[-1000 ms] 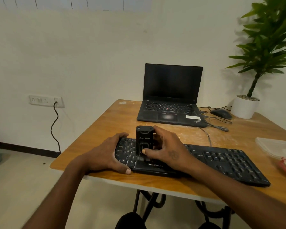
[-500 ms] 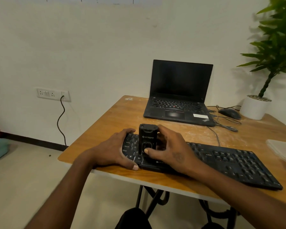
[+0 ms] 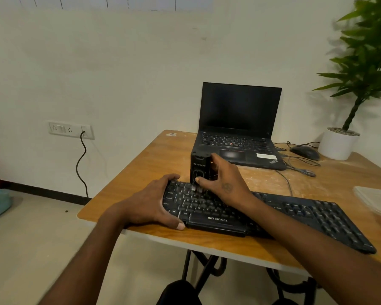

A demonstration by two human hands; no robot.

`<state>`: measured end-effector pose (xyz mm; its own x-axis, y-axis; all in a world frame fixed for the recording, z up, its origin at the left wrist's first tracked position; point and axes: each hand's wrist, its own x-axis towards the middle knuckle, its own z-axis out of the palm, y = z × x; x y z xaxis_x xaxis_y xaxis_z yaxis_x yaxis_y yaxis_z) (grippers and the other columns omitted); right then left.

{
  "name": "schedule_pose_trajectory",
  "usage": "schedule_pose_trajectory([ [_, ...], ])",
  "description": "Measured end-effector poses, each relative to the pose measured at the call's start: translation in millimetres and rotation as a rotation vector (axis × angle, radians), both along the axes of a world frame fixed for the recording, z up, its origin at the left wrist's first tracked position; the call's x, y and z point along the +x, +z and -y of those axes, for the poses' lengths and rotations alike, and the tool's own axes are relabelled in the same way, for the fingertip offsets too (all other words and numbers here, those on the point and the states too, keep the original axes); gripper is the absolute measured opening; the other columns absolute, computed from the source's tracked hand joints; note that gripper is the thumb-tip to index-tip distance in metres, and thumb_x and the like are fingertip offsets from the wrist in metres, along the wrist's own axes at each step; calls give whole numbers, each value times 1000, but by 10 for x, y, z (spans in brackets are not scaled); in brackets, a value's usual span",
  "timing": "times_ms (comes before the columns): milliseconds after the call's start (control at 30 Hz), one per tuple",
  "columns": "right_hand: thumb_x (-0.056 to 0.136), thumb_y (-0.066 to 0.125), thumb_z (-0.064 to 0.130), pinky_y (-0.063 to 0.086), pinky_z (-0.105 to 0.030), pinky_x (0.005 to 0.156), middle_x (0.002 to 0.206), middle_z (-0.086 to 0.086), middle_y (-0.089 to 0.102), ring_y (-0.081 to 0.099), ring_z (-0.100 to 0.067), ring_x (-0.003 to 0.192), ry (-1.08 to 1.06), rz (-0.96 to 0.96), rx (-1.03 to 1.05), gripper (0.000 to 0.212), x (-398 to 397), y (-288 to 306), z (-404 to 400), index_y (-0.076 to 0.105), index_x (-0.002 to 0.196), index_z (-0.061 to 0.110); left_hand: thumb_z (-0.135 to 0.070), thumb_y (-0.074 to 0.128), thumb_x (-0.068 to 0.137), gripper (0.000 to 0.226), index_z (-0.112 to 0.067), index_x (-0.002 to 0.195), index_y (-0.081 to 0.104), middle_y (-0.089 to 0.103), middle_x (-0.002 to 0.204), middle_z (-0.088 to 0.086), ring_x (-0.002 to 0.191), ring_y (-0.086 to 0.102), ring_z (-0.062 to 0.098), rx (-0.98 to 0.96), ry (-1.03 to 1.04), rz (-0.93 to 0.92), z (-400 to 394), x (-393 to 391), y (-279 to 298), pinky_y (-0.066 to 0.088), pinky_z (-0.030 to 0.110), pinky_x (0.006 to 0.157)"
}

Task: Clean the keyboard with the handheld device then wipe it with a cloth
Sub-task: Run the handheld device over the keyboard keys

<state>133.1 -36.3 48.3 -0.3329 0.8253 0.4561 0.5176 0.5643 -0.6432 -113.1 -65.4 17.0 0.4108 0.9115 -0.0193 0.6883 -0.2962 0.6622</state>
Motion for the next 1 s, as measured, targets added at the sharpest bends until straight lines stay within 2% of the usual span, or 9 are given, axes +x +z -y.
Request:
schedule_pose_trajectory([
  [133, 84, 80, 27, 52, -9, 77, 122, 9, 67, 61, 5, 102, 21, -10, -25, 52, -40, 28, 167, 56, 131, 24, -68, 91, 50, 130, -52, 152, 12, 34, 145, -13, 128, 40, 7, 3, -2, -1, -2, -7, 0, 42, 37, 111],
  [200, 83, 81, 26, 54, -13, 81, 121, 14, 67, 62, 4, 106, 95, -17, -52, 54, -59, 18, 391, 56, 132, 29, -70, 90, 49, 130, -51, 152, 13, 35, 145, -14, 129, 40, 7, 19, -2, -1, -12, -9, 12, 42, 38, 111],
  [300, 82, 82, 20, 57, -23, 88, 119, 14, 68, 64, 0, 111, 211, -70, -120, 54, -70, -3, 651, 58, 131, 25, -63, 93, 54, 125, -47, 151, 16, 38, 142, -18, 128, 40, 3, 38, -23, 8, -29, -11, 19, 42, 33, 108],
  [367, 82, 82, 19, 57, -24, 88, 119, 14, 68, 64, 0, 111, 229, -72, -127, 55, -88, -17, 669, 58, 131, 24, -57, 95, 57, 123, -45, 152, 18, 38, 141, -18, 128, 40, 2, 39, -27, 20, -33, -5, 11, 41, 30, 106],
  [633, 84, 80, 22, 48, -5, 78, 114, 16, 65, 58, 14, 97, 44, 8, 8, 50, -116, 15, 139, 57, 129, 26, -63, 93, 54, 130, -49, 153, 10, 34, 145, -12, 128, 40, 9, 19, 6, -11, -8, -9, 5, 41, 36, 111],
  [733, 85, 80, 21, 46, -3, 73, 115, 11, 67, 59, 8, 96, -15, -4, -7, 48, -83, 35, -39, 58, 127, 20, -64, 92, 53, 130, -50, 153, 10, 33, 145, -13, 128, 40, 9, 16, 3, -8, -5, -7, 2, 40, 36, 111],
  [833, 84, 80, 20, 44, 0, 72, 108, 22, 62, 58, 15, 93, -21, -30, -32, 47, -86, 53, -13, 58, 126, 20, -63, 94, 53, 130, -51, 152, 11, 34, 144, -13, 129, 41, 9, 13, 6, -4, -6, -1, -6, 42, 37, 112],
  [900, 84, 81, 21, 44, -1, 75, 107, 26, 60, 56, 22, 97, 32, -29, -44, 50, -102, 58, 138, 57, 127, 26, -64, 94, 52, 131, -51, 152, 11, 35, 144, -13, 129, 41, 9, 10, 12, -1, -14, -6, -7, 42, 38, 111],
  [1000, 83, 81, 21, 52, -11, 83, 116, 22, 65, 60, 10, 109, 149, -30, -93, 55, -79, 40, 448, 55, 131, 32, -68, 91, 51, 132, -49, 153, 10, 36, 146, -12, 131, 40, 10, 17, 3, -7, -27, -10, 0, 42, 40, 112],
])
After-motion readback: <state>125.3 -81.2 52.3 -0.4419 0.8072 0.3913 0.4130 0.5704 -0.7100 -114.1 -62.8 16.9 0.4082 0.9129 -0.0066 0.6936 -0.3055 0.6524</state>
